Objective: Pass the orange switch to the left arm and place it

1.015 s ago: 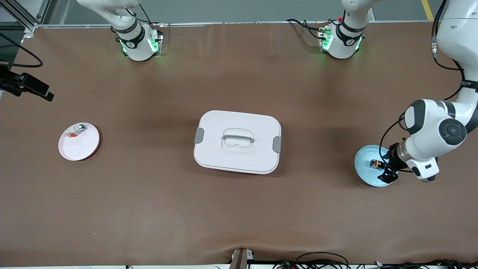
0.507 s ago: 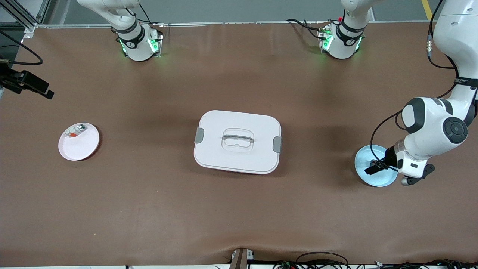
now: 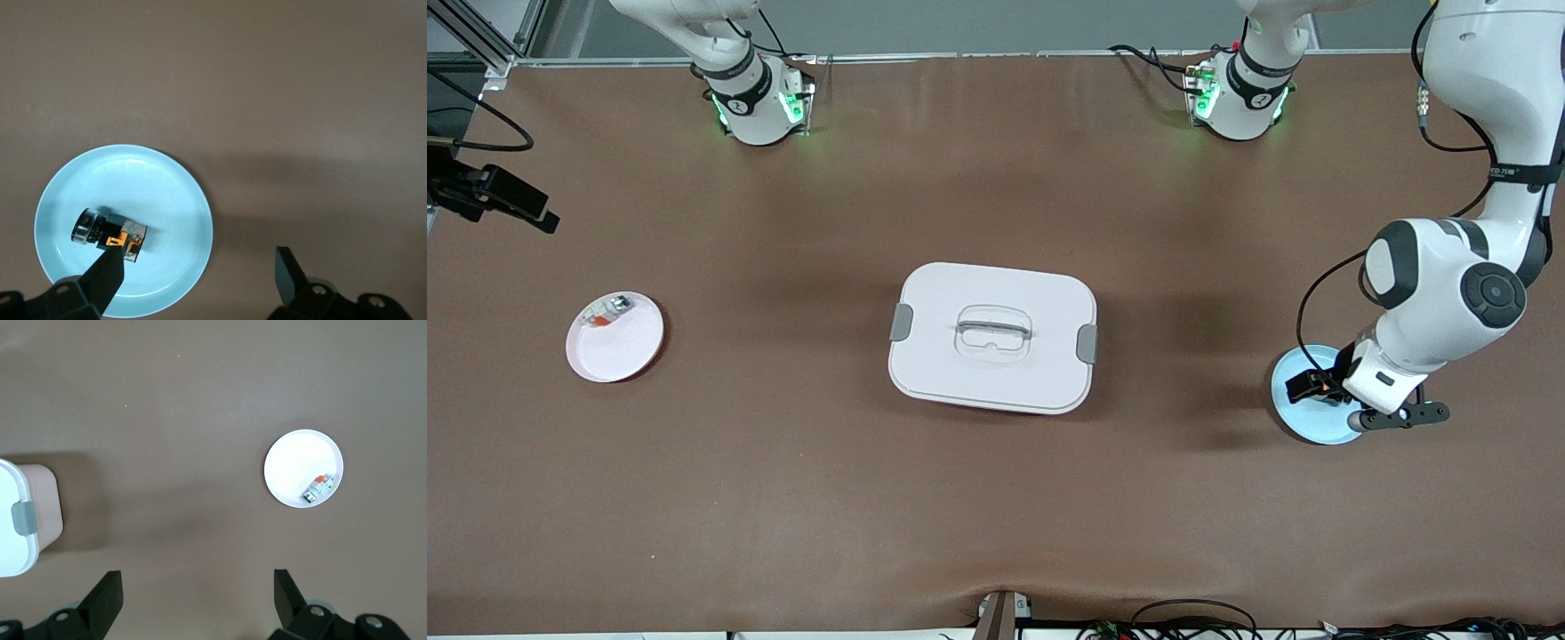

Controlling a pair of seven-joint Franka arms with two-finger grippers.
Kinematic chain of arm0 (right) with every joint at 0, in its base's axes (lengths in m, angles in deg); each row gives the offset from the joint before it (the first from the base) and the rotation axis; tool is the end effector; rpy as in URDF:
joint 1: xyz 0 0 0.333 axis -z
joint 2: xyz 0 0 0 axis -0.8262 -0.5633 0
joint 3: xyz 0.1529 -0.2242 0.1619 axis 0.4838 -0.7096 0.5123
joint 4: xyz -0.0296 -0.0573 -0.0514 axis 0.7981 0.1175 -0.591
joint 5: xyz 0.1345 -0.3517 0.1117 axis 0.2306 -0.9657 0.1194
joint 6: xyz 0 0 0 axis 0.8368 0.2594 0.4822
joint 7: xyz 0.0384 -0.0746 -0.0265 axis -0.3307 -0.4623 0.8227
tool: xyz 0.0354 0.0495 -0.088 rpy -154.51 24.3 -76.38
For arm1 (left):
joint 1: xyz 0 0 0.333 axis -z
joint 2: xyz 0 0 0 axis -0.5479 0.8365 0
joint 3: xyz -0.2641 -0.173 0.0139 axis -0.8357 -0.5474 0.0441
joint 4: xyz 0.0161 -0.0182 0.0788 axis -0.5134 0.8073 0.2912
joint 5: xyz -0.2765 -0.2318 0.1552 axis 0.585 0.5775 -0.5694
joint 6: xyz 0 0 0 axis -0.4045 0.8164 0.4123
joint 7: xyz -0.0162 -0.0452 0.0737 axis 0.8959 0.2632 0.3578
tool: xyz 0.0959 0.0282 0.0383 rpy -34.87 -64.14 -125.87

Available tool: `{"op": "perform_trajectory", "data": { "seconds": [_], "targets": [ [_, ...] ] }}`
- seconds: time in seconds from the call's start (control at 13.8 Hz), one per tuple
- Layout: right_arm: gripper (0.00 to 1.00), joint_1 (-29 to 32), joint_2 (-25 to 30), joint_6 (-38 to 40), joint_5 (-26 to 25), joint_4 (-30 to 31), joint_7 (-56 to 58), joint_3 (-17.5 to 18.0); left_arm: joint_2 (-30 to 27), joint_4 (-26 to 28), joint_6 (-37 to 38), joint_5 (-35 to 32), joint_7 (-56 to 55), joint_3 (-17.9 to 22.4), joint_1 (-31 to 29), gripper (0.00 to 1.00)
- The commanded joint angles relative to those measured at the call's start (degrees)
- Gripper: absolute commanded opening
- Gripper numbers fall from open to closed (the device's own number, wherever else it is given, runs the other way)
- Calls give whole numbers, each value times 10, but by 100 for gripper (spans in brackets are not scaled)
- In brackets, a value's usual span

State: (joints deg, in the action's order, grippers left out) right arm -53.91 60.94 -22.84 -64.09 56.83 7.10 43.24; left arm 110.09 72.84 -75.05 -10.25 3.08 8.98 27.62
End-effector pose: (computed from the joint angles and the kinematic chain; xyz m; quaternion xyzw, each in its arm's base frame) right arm 0.5357 -0.0161 0.6520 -0.9966 0.0804 0.0100 0.0126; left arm 0.6478 -0.0203 0.3211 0.9964 0.0476 0.0654 0.0263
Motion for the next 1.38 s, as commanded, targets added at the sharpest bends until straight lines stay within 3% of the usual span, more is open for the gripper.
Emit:
{"op": "perform_trajectory", "data": {
  "seconds": [0.0,0.14,0.43,1.01,1.3],
  "targets": [
    [100,7,24,-13,-5,26,20,-1,-46,19,6,12,39,11,7,100],
    [100,6,34,-21,-5,40,20,-1,-70,17,19,12,59,10,1,100],
    [100,5,41,-26,-5,51,20,-1,-106,-41,146,7,57,9,-7,100],
    [100,7,39,-32,-14,48,57,-1,-207,-45,232,8,51,3,-12,100],
    [100,7,39,-39,-15,48,60,0,-202,-95,301,13,53,3,-11,100]
  ]
}}
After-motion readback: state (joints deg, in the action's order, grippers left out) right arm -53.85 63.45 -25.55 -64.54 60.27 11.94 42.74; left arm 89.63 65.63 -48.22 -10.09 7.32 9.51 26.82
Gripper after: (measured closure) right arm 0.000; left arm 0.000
